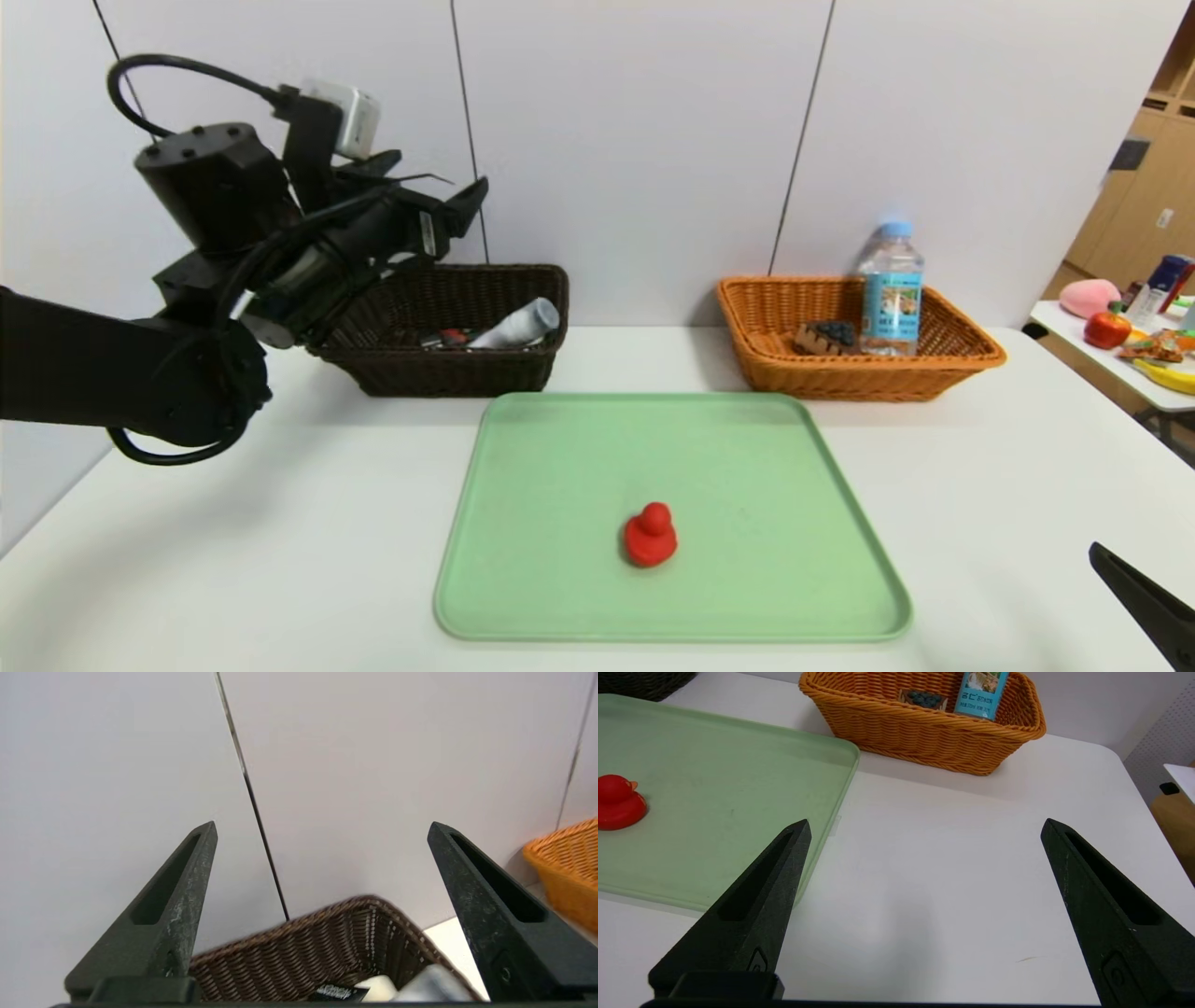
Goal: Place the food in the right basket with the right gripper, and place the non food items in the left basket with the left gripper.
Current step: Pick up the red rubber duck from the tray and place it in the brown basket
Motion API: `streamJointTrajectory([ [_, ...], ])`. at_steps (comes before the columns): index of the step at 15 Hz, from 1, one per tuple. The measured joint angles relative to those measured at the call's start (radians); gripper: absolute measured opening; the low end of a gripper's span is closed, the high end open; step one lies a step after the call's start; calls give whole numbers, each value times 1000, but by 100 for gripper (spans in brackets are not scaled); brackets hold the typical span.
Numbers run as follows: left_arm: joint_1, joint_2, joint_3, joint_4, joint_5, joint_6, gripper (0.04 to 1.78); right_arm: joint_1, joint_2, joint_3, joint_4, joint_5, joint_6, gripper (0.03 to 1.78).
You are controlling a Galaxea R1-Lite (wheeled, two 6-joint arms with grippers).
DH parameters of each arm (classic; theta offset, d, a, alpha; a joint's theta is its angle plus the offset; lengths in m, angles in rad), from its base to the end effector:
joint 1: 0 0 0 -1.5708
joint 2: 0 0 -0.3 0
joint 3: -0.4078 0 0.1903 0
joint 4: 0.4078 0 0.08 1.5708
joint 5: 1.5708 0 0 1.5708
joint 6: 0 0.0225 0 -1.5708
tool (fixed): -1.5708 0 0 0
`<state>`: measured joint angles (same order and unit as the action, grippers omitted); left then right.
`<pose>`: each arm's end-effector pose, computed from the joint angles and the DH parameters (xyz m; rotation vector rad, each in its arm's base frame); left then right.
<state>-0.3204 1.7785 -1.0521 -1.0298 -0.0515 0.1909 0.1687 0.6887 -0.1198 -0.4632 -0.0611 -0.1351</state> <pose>0.3227 -0.1083 0.2646 0.1464 -0.3365 -0.3388 0.0575 0.0084 0.1493 -0.1470 0.0976 0.1144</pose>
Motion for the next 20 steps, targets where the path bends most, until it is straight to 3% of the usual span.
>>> streamJointTrajectory([
  [4, -22, -119, -10, 73, -35, -2, 164, -2, 0, 1, 0, 0, 0, 170],
  [7, -137, -191, 143, 100, -19, 0, 166, -3, -1, 3, 0, 0, -1, 170],
  [12, -371, -228, 439, 165, 140, -17, 167, -3, -3, -2, 0, 0, -4, 170],
  [17, -530, -180, 443, 185, 147, -170, 169, -2, -11, -2, 0, 1, -1, 170],
  [20, -575, -94, 439, 124, 147, -177, 169, -2, -16, -2, 0, 2, 0, 170],
])
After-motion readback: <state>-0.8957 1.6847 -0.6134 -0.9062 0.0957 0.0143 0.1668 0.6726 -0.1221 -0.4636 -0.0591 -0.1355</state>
